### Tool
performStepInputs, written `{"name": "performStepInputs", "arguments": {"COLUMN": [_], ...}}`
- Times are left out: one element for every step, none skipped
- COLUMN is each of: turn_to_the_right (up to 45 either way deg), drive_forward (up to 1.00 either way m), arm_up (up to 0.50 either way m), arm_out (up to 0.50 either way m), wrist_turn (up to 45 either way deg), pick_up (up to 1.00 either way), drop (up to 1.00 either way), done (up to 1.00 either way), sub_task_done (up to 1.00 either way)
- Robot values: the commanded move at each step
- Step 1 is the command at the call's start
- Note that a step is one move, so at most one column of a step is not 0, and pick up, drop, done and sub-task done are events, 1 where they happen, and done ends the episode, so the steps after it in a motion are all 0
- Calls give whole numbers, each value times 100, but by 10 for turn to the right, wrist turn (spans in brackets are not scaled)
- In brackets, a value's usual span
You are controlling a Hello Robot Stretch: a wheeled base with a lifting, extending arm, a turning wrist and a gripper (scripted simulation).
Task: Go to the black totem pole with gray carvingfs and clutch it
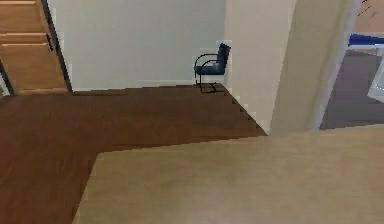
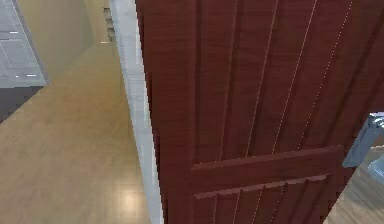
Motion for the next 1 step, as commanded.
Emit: {"name": "performStepInputs", "arguments": {"turn_to_the_right": [-30], "drive_forward": [0], "arm_up": [0], "arm_out": [0], "wrist_turn": [0], "pick_up": [0], "drop": [0], "done": [0], "sub_task_done": [0]}}
